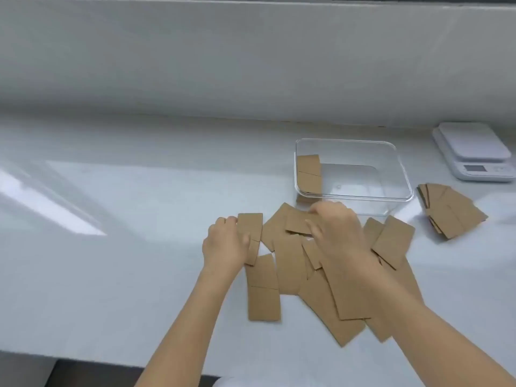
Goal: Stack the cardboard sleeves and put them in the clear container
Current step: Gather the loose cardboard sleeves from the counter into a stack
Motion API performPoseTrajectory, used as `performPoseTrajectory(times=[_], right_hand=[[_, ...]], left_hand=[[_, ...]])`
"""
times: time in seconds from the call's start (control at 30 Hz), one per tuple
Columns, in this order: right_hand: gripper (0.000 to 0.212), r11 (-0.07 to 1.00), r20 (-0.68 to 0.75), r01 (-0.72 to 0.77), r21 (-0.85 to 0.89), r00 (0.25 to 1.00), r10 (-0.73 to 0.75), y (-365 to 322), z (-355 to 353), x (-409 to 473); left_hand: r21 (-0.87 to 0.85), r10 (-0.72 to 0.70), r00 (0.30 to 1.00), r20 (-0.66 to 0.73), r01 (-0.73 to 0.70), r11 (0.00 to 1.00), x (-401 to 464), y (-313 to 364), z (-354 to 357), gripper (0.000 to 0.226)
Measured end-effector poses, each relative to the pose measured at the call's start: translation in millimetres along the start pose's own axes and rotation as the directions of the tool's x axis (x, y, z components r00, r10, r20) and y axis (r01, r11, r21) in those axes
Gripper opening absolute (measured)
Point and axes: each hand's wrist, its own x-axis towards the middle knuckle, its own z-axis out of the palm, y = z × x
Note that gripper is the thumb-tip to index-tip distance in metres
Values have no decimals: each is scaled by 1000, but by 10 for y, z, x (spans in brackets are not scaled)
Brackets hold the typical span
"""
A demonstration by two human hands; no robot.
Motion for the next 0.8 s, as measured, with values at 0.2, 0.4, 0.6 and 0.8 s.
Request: performPoseTrajectory(times=[0.2,0.4,0.6,0.8], right_hand=[[57,850,192,-507,-145,828,526,148,220,25],[78,758,159,-618,-208,744,649,209,402,121],[78,701,156,-707,-89,686,711,240,429,189],[49,638,122,-756,146,654,747,380,417,187]], left_hand=[[141,-118,990,75,107,984,171,99,170,52],[87,-156,982,105,147,985,325,163,242,60],[-83,-167,977,133,179,980,447,89,216,66],[-233,7,998,60,7,973,454,20,150,18]])
